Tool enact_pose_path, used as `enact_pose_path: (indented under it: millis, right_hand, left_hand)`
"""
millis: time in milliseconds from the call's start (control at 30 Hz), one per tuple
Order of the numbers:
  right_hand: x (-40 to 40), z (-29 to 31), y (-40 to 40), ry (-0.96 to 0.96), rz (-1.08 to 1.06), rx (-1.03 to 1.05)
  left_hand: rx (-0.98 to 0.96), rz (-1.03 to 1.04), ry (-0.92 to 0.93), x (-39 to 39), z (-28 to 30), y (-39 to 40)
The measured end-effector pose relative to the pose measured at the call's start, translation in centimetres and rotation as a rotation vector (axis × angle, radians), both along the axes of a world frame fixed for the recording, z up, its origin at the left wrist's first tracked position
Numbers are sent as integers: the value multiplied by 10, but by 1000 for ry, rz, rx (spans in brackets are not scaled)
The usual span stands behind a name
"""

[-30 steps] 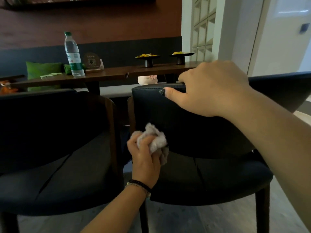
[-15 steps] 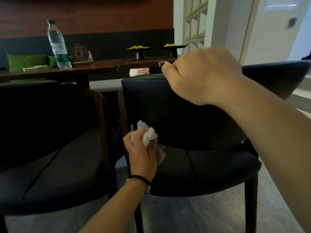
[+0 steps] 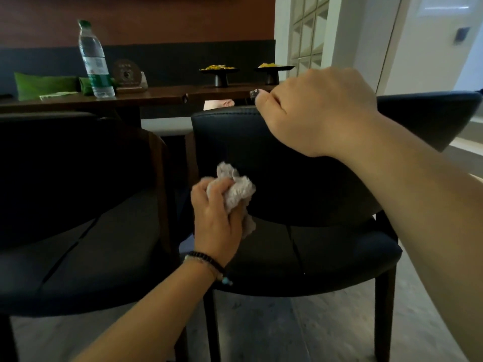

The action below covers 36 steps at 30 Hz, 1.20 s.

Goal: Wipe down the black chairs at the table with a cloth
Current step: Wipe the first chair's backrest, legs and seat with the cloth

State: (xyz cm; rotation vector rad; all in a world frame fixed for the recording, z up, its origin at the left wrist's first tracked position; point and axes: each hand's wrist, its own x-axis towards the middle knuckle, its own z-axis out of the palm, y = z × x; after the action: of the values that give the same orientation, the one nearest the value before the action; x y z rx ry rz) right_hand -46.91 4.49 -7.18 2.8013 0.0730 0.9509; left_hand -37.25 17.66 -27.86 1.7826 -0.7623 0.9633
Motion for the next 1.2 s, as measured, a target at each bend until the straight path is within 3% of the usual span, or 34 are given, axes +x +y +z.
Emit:
enact_pose_path:
  millis: [67,167,267,333,433,567,600,667,767,867,967,1067,1200]
  right_hand:
    - [-1,-2,0,-48,9,-35]
    - [-6,-18,-2,-235,86,-54]
    - [-18,-63,0,-499,330,56]
    - [-25,-113,7,-531,492,167]
    - [-26,-194,24,-280,483,417]
    - [-10,-259,42,210,184,1216]
    - [-3,-270,42,289,179,1419]
    - [7,-293,42,365,244,1615]
    - [18,-320,47,303,292,1644]
    - [31,-337,41,-21,138,1424]
    - [46,-343,32,-65,89,1267]
    - [53,-347,31,-29,-6,1115]
    - [52,-344,25,-44,69,1216]
  left_hand:
    - [-7,-72,183,-8,-30,15]
    - [-170,-96,563,-20,-59,34]
    - [-344,-163,1036,-27,-65,47]
    - [-438,-240,1183,-32,-68,52]
    - [-527,-394,1169,-42,-75,47]
    - [-838,-613,1112,-45,-84,41]
    - [-893,-622,1111,-43,-89,42]
    - [-856,-561,1085,-39,-100,41]
    - [-632,-343,979,-30,-118,38]
    - [-491,-125,946,-17,-133,29]
    - [-325,43,987,-8,-139,18]
    - [-240,62,1003,-2,-137,19]
    - [-207,-78,1074,-1,-130,34]
